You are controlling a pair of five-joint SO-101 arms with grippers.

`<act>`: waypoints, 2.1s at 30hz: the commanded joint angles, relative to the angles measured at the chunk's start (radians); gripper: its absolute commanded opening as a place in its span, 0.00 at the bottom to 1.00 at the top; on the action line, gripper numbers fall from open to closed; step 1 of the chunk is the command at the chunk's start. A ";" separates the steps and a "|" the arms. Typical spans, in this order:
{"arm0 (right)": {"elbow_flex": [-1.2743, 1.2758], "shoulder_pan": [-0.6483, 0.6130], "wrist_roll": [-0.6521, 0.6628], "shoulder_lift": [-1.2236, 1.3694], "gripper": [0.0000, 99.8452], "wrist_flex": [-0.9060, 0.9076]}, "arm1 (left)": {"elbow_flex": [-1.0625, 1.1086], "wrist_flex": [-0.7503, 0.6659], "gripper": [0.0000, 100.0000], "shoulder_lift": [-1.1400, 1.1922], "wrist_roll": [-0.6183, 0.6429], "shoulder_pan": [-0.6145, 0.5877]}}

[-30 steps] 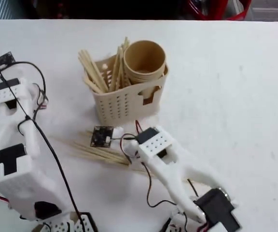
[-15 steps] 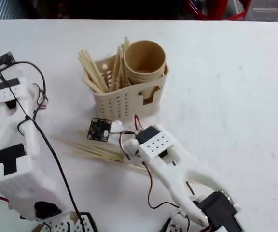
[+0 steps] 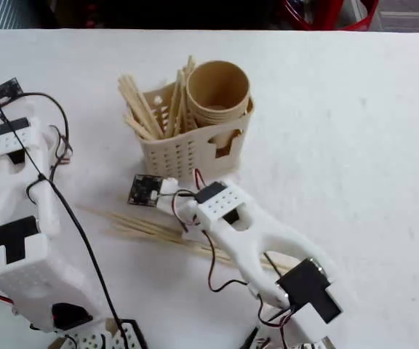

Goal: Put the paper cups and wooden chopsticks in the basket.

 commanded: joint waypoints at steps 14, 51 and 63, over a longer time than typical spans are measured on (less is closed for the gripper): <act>0.058 0.068 0.012 -0.245 0.02 0.088 | -0.046 -0.020 0.11 -0.005 0.012 -0.008; -0.026 -0.111 -0.063 -0.162 0.20 0.028 | -0.048 -0.021 0.11 -0.004 0.012 -0.007; -0.071 -0.021 -0.055 0.045 0.16 -0.035 | -0.048 -0.021 0.11 -0.004 0.012 -0.007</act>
